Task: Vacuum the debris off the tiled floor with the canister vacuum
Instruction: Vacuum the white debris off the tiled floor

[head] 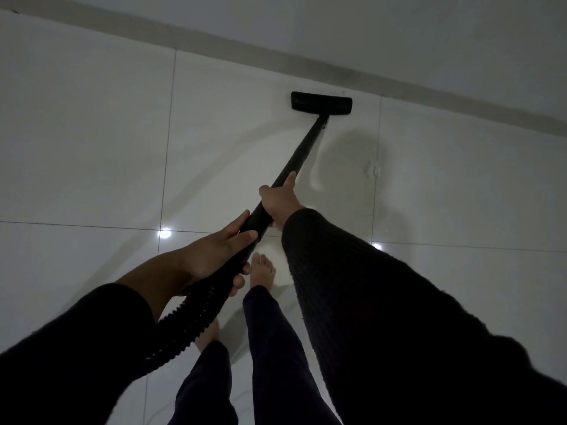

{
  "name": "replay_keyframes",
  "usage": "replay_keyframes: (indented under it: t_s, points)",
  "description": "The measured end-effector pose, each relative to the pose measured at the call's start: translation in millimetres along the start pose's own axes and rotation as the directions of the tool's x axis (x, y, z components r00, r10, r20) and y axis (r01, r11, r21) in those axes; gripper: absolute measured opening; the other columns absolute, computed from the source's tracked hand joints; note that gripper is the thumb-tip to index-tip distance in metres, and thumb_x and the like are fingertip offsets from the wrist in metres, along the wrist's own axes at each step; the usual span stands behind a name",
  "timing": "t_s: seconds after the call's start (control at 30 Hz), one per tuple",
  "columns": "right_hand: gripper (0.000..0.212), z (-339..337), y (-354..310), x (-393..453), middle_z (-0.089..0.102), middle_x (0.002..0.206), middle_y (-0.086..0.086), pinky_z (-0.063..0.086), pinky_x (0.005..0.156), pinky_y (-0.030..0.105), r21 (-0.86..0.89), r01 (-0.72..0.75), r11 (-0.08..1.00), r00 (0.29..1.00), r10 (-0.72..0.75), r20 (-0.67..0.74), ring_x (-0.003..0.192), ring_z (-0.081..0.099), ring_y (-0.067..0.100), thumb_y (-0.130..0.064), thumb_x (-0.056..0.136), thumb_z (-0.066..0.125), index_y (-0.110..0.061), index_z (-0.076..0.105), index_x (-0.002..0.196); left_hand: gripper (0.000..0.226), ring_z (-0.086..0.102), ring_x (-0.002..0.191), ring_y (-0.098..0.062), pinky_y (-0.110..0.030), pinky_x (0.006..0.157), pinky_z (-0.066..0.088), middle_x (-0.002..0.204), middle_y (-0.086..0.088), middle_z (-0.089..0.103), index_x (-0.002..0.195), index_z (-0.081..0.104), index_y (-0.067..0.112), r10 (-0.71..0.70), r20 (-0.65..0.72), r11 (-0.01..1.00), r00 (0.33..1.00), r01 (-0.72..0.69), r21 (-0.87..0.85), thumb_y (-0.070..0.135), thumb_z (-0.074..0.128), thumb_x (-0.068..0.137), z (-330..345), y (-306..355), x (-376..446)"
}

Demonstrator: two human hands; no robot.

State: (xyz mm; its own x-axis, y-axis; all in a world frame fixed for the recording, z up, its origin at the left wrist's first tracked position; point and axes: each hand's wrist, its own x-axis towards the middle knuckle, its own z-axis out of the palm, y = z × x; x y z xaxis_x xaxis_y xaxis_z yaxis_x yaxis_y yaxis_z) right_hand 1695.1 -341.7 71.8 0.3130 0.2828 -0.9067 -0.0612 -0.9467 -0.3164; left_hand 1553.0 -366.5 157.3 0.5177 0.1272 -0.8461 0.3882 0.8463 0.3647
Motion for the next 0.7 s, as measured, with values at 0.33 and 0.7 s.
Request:
replay_keyframes:
  t_s: [0.33, 0.7]
  points:
    - [0.090, -59, -40, 28, 0.050, 0.129, 0.013, 0.053, 0.093, 0.052, 0.021, -0.005, 1.000, 0.999, 0.006, -0.034, 0.104, 0.061, 0.033, -0.021, 0.090, 0.047, -0.041, -0.020, 0.146, 0.059, 0.052, 0.045, -0.014, -0.026, 0.045, 0.048, 0.070, -0.010, 0.052, 0.144, 0.012, 0.051, 0.017, 0.043, 1.000, 0.999, -0.016, -0.024, 0.035, 0.044, 0.098, 28, 57, 37]
    - [0.090, -119, -44, 43, 0.046, 0.111, 0.008, 0.055, 0.090, 0.050, 0.088, -0.015, 0.996, 0.998, 0.021, -0.065, 0.103, 0.061, 0.032, -0.018, 0.090, 0.046, -0.040, -0.020, 0.147, 0.063, 0.055, 0.046, -0.014, -0.026, 0.046, 0.049, 0.073, -0.011, 0.053, 0.146, 0.007, 0.052, -0.012, 0.103, 1.000, 0.995, 0.012, 0.007, 0.036, 0.045, 0.097, 63, 86, 66]
